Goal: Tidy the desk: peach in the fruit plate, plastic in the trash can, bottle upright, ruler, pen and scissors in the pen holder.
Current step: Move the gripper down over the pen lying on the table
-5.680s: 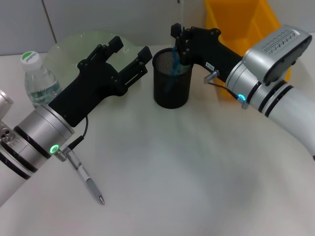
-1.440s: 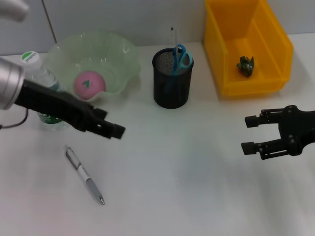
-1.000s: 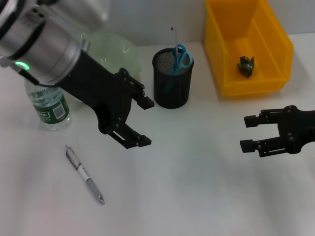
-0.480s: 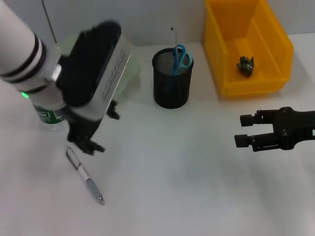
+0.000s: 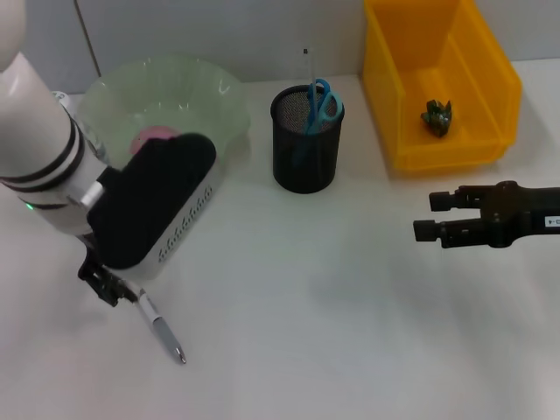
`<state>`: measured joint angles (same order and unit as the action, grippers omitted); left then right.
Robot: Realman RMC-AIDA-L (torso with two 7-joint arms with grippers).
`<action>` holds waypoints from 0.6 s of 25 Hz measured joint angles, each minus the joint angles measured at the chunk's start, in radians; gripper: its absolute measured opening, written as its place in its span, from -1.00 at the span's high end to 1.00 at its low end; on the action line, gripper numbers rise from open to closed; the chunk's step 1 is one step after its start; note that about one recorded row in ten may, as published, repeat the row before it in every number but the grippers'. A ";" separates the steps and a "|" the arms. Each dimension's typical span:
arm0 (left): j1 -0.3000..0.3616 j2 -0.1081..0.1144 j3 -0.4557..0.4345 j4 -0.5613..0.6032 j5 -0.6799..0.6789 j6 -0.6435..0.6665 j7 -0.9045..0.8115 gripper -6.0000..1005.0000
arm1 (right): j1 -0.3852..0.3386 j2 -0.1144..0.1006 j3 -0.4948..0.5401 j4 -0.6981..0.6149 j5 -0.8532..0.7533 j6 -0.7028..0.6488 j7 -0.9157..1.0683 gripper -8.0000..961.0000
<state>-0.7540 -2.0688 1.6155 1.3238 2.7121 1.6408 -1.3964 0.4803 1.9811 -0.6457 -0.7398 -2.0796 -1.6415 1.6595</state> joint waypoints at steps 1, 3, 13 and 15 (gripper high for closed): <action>-0.001 0.000 0.012 -0.006 -0.004 0.001 0.017 -0.50 | 0.004 -0.001 0.000 0.007 0.000 0.001 0.000 -0.70; -0.004 0.000 0.025 -0.014 -0.013 0.002 0.039 -0.50 | 0.009 -0.002 -0.001 0.017 0.000 0.001 0.001 -0.70; -0.010 0.001 0.051 -0.076 -0.055 -0.013 0.151 -0.49 | 0.011 0.002 -0.008 0.029 -0.005 0.003 0.003 -0.70; -0.016 0.002 0.057 -0.108 -0.057 -0.031 0.171 -0.48 | 0.011 0.003 -0.008 0.034 -0.007 0.003 0.003 -0.70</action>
<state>-0.7702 -2.0667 1.6723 1.2163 2.6551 1.6099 -1.2257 0.4909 1.9843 -0.6542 -0.7057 -2.0865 -1.6381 1.6628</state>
